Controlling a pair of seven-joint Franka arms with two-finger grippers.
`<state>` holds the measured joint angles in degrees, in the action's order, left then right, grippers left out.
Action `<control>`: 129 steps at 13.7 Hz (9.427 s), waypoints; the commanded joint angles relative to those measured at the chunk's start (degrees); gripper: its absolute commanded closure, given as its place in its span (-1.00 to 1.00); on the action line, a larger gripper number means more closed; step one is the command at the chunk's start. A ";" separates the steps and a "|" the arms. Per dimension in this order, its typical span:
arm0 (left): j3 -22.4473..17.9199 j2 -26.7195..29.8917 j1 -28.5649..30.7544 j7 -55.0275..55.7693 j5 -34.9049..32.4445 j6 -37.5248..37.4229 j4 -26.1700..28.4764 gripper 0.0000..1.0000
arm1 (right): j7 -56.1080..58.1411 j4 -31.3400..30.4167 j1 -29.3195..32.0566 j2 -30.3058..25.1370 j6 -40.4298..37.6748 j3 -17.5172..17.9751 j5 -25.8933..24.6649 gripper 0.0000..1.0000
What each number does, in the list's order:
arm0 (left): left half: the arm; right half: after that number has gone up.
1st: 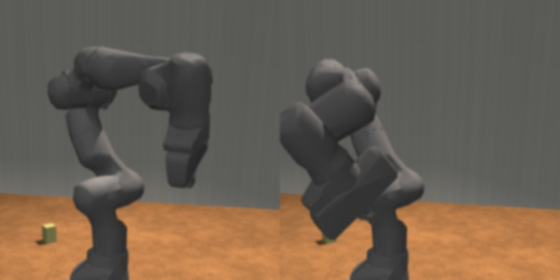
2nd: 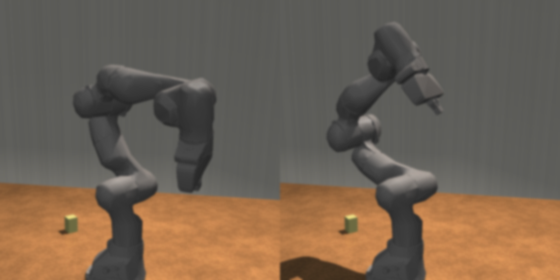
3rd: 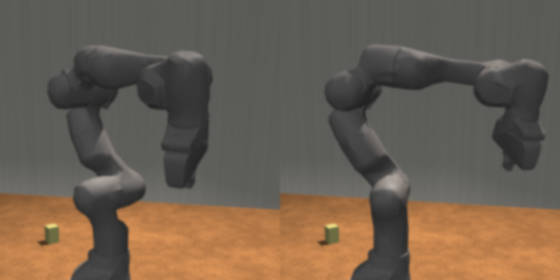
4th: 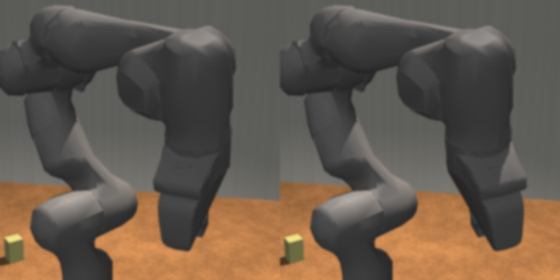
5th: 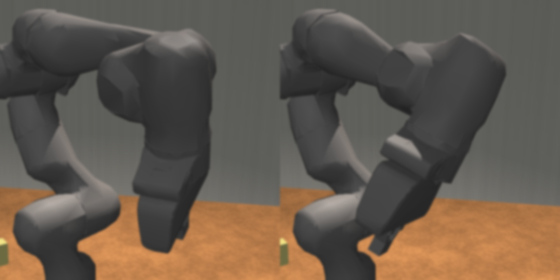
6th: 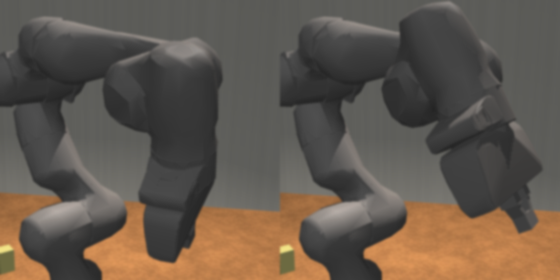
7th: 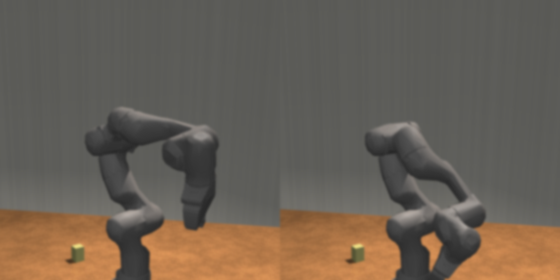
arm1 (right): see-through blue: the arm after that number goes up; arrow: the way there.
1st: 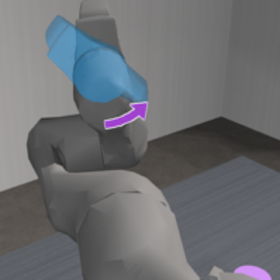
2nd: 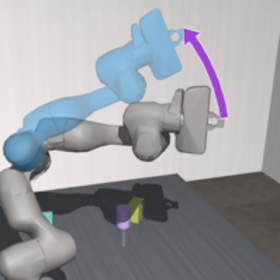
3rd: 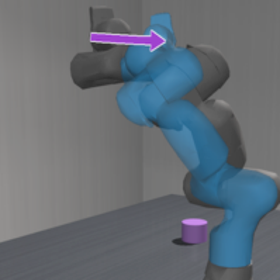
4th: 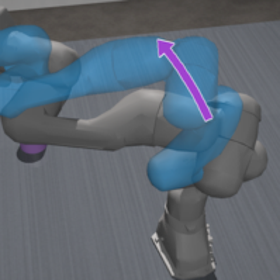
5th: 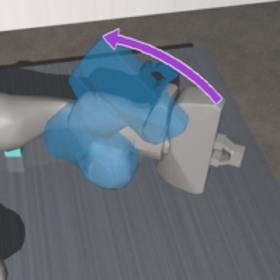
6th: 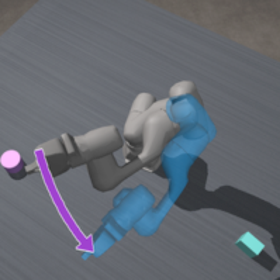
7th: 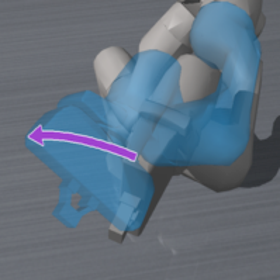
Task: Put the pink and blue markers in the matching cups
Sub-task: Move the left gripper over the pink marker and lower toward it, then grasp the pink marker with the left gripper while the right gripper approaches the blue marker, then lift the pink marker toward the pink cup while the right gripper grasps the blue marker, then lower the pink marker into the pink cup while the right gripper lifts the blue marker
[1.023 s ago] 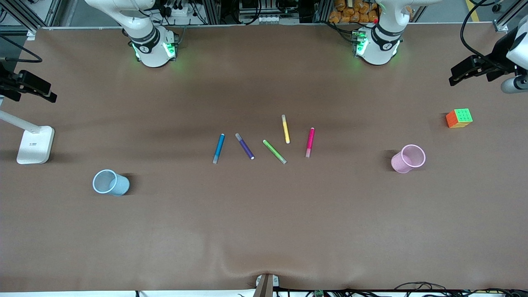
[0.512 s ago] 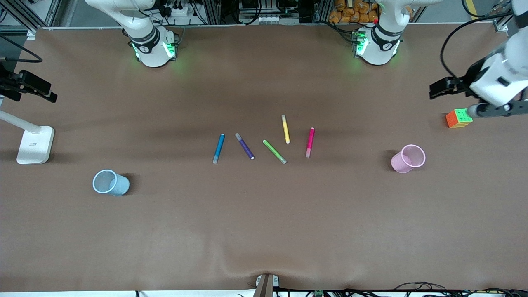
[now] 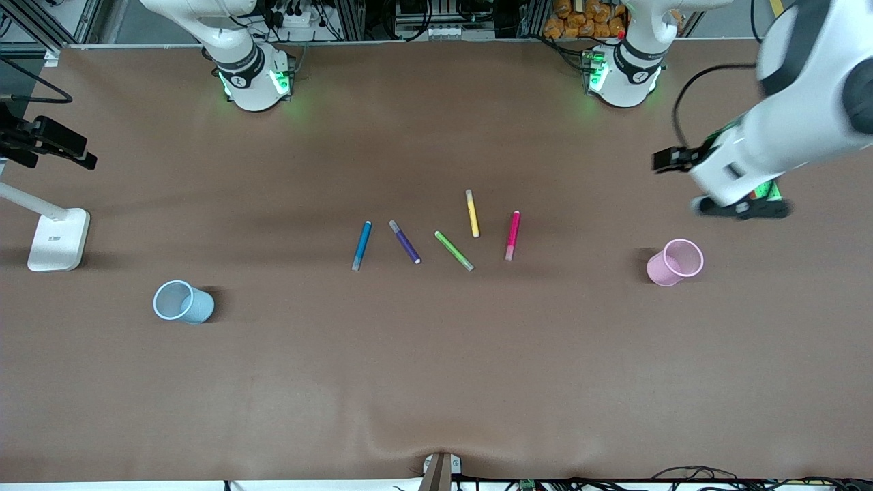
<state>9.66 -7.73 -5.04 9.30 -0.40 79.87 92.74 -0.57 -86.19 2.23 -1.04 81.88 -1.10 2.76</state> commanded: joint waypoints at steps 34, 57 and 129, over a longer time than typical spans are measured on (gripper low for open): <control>0.27 -26.09 -19.48 17.60 -1.08 39.39 9.13 -0.77 | -0.57 0.76 -9.08 8.33 -0.05 0.05 0.76 -1.00; 0.27 -34.01 -22.03 15.66 -7.42 42.21 3.15 1.00 | -28.08 -1.25 -25.08 30.66 28.05 0.05 3.04 -1.00; -0.25 0.09 17.87 -8.16 -7.60 88.52 44.36 1.00 | -14.21 -10.95 -25.70 26.44 41.99 0.13 4.07 1.00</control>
<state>8.96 -8.34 12.03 2.17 -7.61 166.97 135.30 -17.48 -101.19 -25.85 25.68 129.25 -1.95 3.74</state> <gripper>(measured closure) 0.824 0.828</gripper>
